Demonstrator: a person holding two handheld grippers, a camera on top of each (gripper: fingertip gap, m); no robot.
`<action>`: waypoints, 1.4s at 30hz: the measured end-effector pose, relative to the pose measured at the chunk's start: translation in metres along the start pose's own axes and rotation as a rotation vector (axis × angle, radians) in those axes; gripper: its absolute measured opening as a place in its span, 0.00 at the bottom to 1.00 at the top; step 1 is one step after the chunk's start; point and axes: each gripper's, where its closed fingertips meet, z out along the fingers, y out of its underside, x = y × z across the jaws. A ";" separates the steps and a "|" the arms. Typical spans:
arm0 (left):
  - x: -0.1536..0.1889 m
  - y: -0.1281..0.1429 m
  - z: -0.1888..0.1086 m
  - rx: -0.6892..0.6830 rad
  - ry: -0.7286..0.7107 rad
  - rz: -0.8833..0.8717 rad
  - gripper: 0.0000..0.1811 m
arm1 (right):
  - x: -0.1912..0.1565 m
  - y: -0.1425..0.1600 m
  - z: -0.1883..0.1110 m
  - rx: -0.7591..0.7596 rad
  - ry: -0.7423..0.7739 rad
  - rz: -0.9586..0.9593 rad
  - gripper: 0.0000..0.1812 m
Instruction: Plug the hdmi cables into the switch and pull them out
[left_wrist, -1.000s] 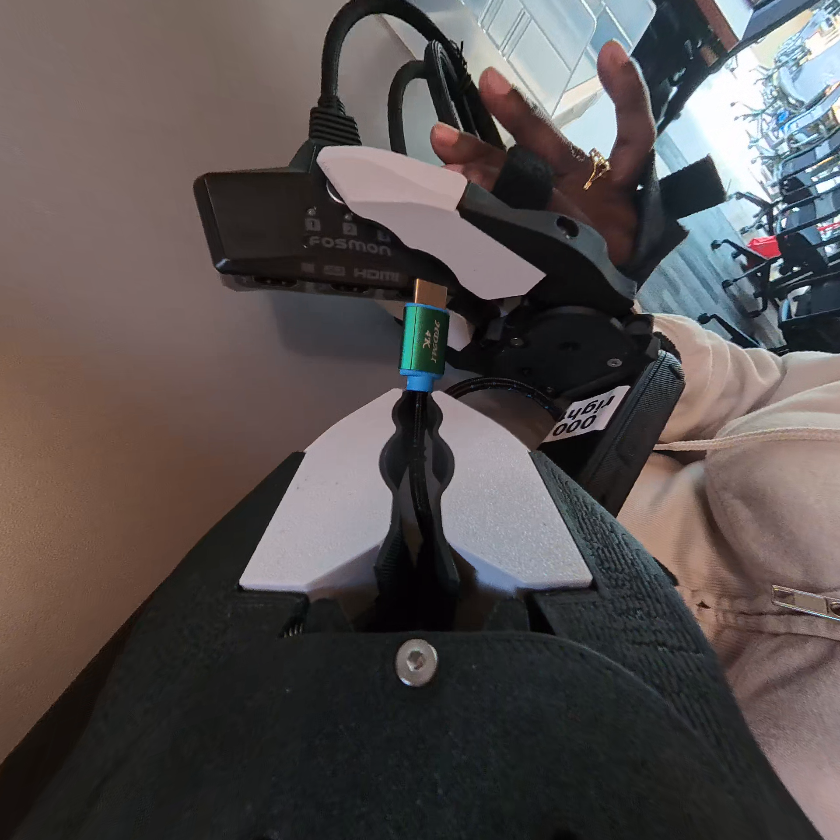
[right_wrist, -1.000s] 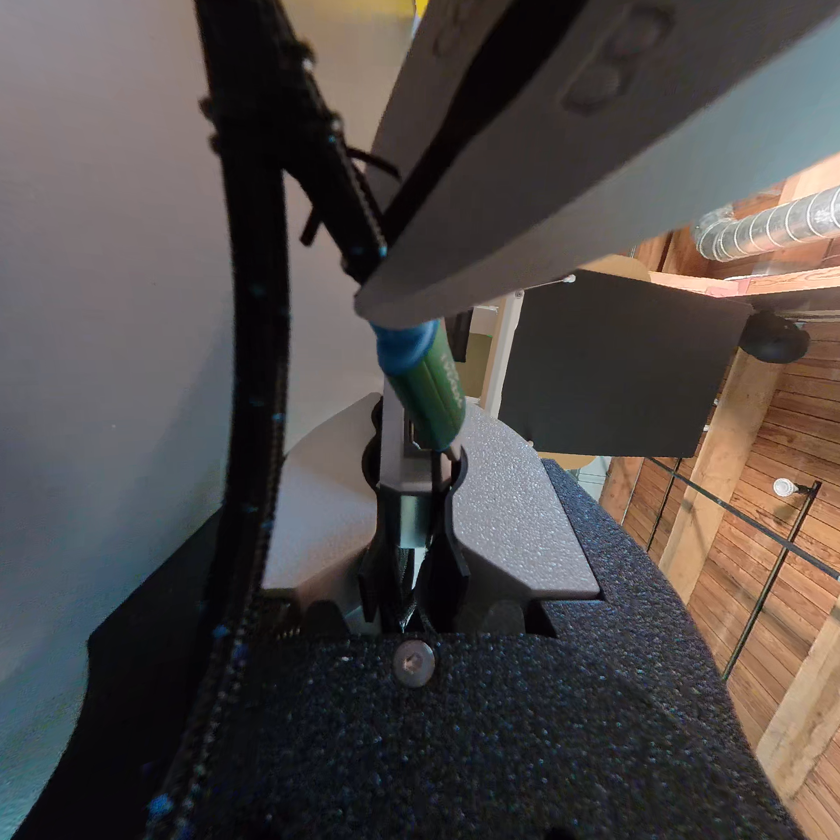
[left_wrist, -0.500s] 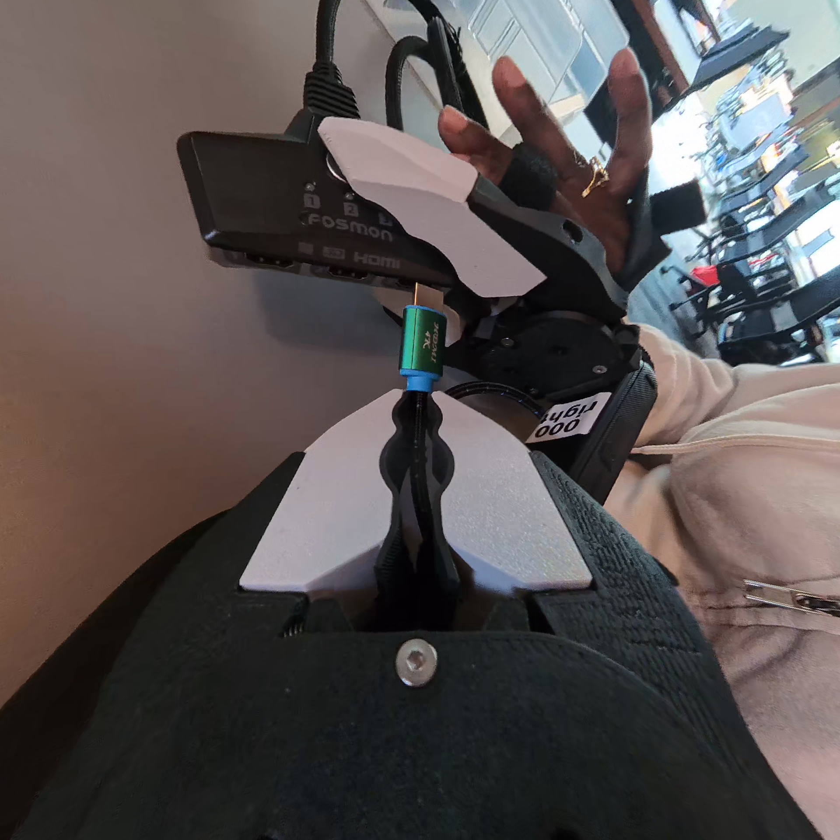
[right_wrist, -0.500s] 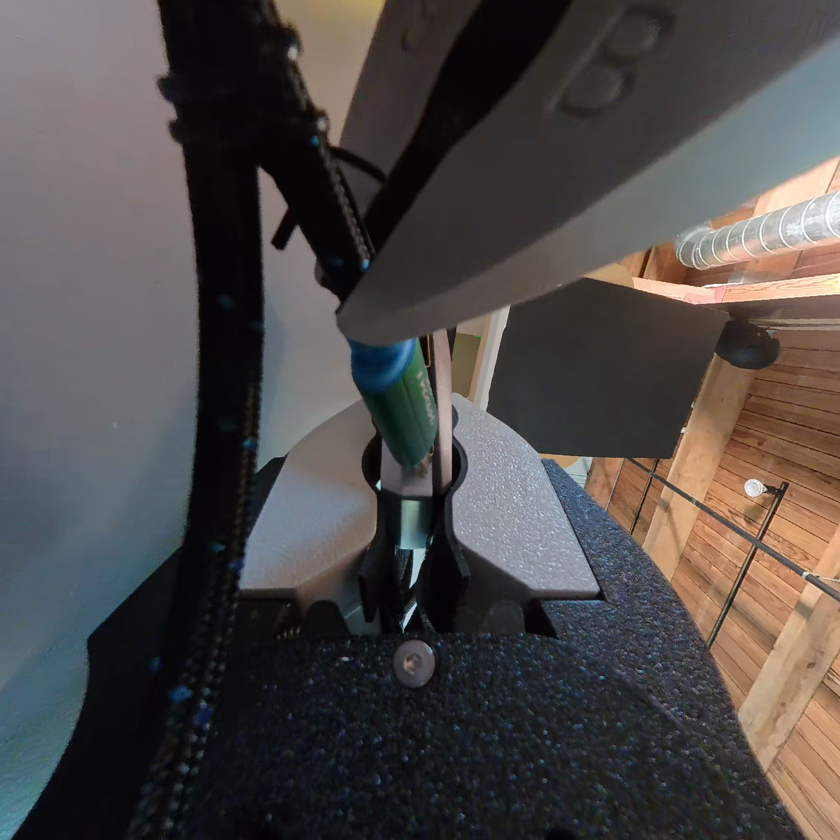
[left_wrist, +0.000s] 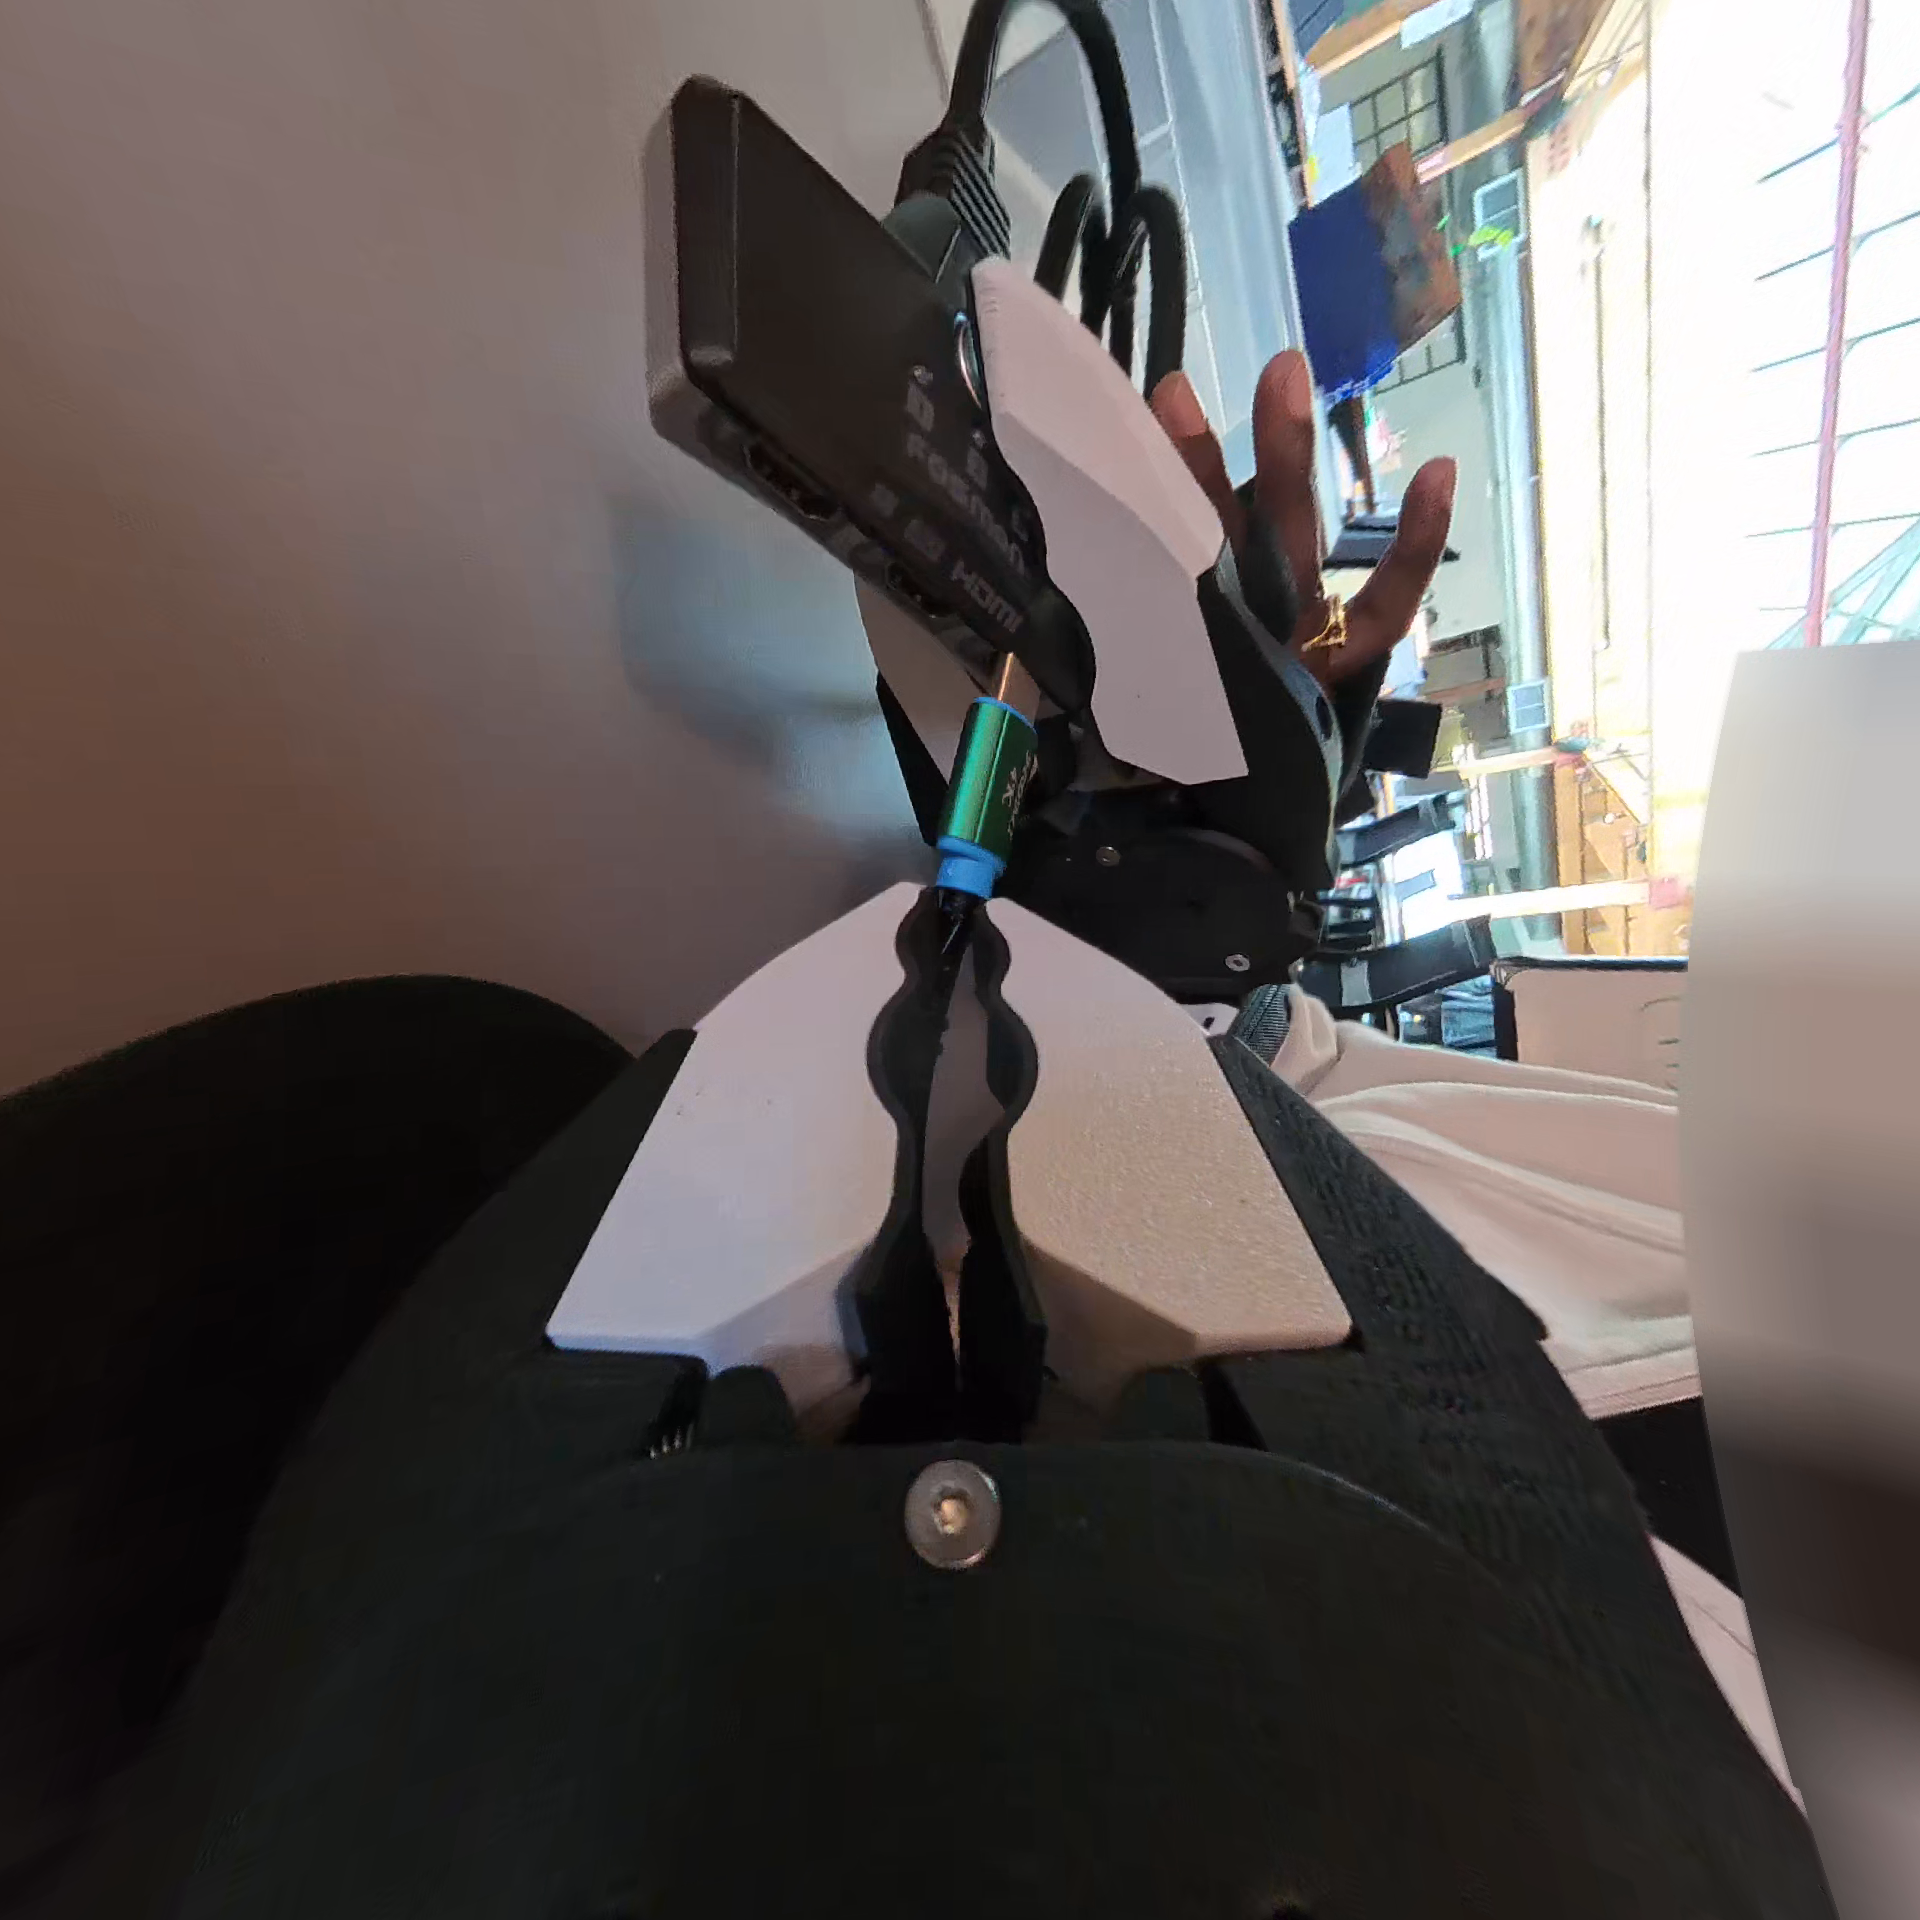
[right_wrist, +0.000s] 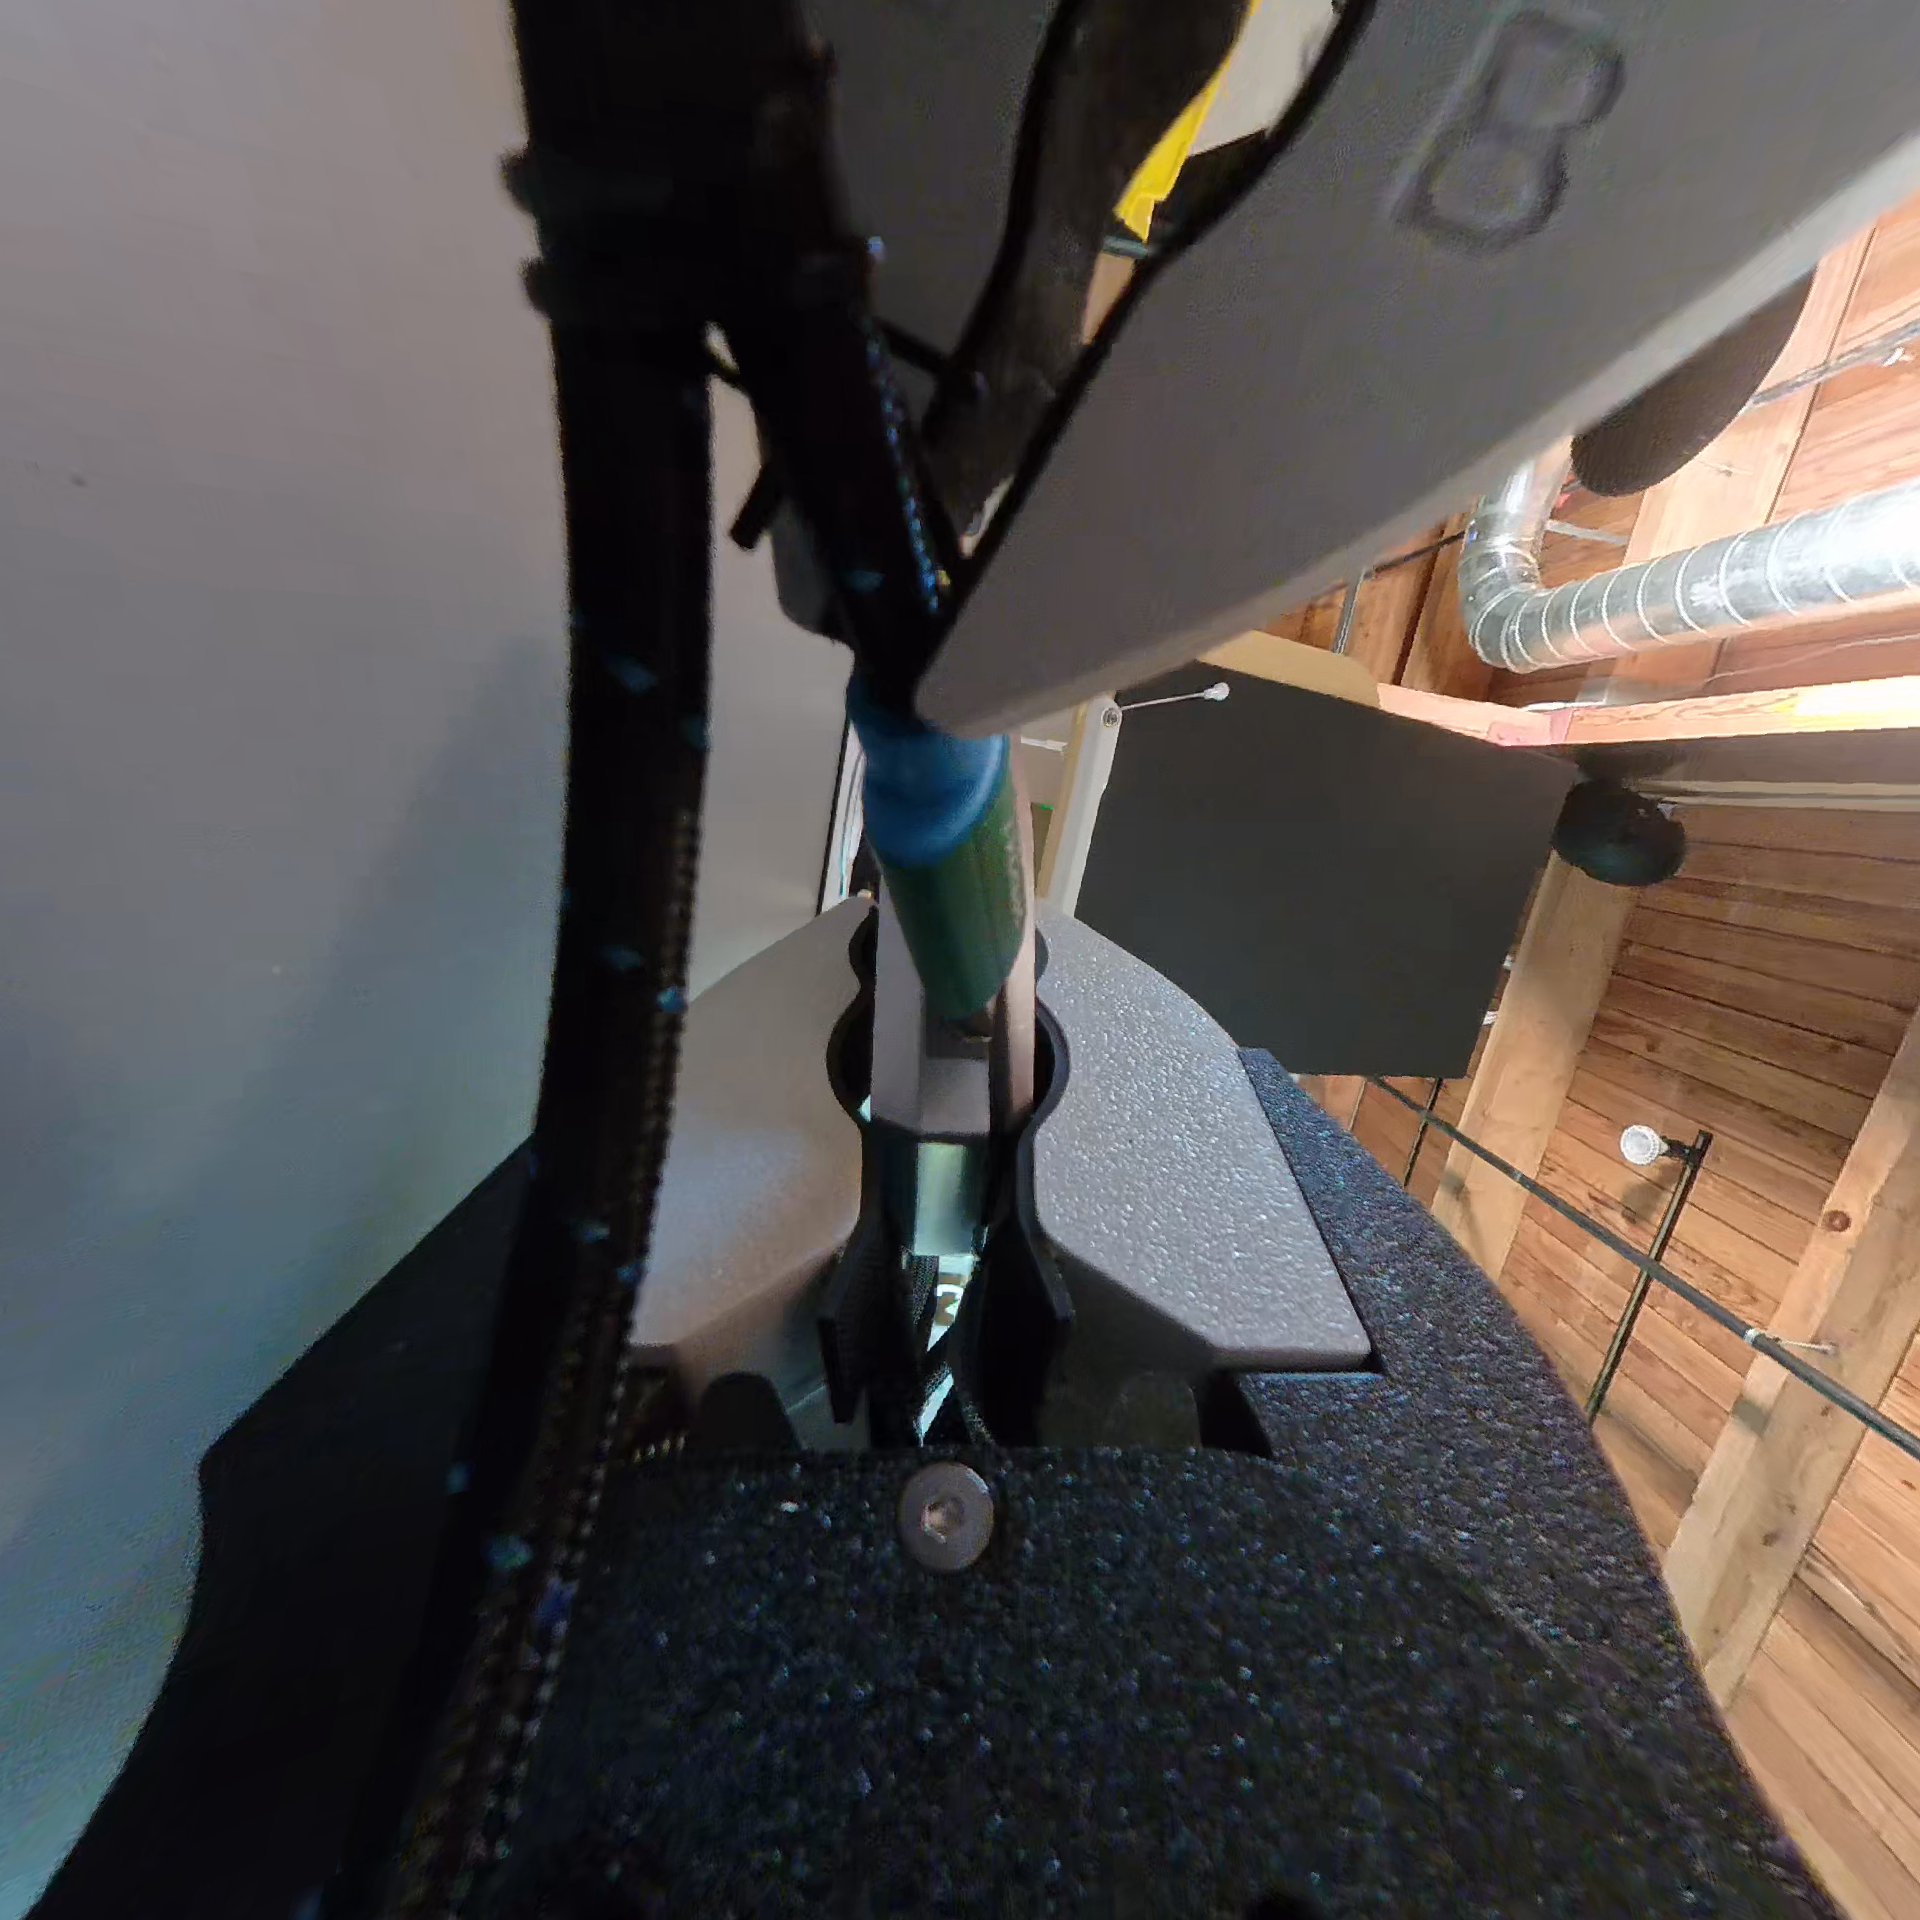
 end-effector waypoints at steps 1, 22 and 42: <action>0.001 0.001 0.000 -0.012 -0.004 -0.006 0.03 | 0.000 -0.001 0.000 0.004 0.003 -0.011 0.11; 0.009 0.011 0.000 0.071 0.119 -0.334 0.02 | 0.005 -0.010 -0.007 0.065 0.015 -0.019 0.12; 0.003 0.012 0.001 0.042 -0.047 0.107 0.24 | -0.017 -0.018 -0.004 0.079 -0.110 -0.033 0.13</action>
